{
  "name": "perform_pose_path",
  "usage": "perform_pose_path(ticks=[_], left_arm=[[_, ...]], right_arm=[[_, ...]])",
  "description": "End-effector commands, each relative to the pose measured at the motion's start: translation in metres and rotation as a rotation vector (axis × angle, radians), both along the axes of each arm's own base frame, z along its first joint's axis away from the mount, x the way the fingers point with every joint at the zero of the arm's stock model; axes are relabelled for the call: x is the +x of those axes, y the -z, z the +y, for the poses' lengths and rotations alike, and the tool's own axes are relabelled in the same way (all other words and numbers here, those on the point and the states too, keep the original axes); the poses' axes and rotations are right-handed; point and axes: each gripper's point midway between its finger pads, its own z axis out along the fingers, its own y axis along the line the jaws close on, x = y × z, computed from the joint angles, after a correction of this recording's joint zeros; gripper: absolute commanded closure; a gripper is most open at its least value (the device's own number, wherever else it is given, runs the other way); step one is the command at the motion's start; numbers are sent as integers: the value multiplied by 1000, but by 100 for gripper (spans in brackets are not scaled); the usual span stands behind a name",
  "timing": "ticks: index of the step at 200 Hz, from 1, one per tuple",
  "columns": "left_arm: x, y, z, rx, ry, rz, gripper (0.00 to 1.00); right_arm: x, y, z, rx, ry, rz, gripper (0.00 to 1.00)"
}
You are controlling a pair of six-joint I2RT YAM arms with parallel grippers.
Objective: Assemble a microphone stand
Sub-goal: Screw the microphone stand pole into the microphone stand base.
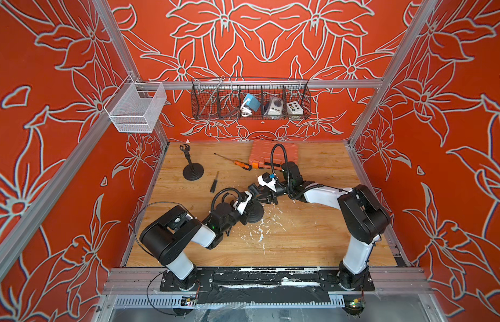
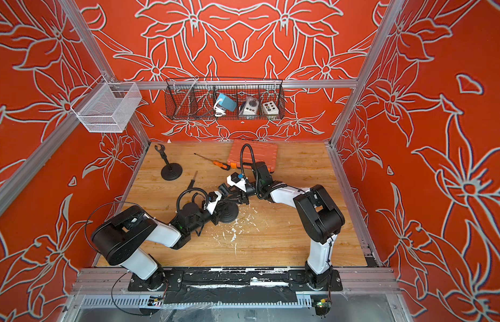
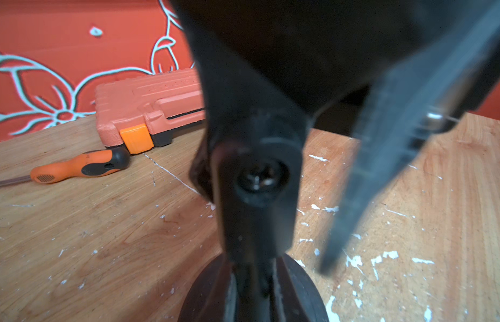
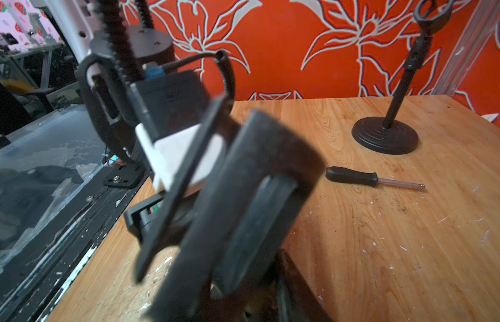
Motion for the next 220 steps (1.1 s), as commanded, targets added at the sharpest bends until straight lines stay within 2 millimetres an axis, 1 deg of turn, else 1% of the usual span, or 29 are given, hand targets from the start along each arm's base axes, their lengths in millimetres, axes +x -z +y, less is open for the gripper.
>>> perform_pose_path(ticks=[1, 9, 21, 33, 52, 78, 92, 119, 135, 143, 169, 195, 220], left_arm=[[-5, 26, -1, 52, 17, 84, 88], [-5, 26, -1, 53, 17, 82, 88], [-5, 25, -1, 54, 16, 83, 88], [-5, 25, 0, 55, 14, 84, 88], [-5, 26, 0, 54, 14, 86, 88], [-5, 28, 1, 54, 9, 91, 87], [-4, 28, 1, 49, 2, 91, 84], [-2, 21, 0, 26, -1, 75, 71], [2, 12, -2, 2, -10, 63, 60], [4, 6, -3, -11, -10, 47, 57], [12, -16, -7, -47, -16, -3, 56], [16, -36, -8, -73, -24, -45, 59], [17, -44, -8, -78, -28, -70, 63]], right_arm=[[-2, -12, 10, 50, -39, -9, 65], [-3, -12, 10, 52, -34, -9, 66], [-4, -11, 10, 59, -24, -15, 72], [-3, -7, 10, 60, -3, -11, 81], [-1, 0, 8, 66, 56, -10, 100], [2, 12, 5, 60, 184, -17, 100], [6, 19, 2, 45, 284, -24, 100], [9, 37, -3, -54, 490, -79, 100], [9, 47, -6, -125, 597, -96, 100], [7, 50, -7, -146, 633, -104, 100], [5, 58, -11, -173, 754, -93, 100], [3, 67, -13, -197, 820, -68, 100], [0, 71, -12, -194, 830, -29, 100]])
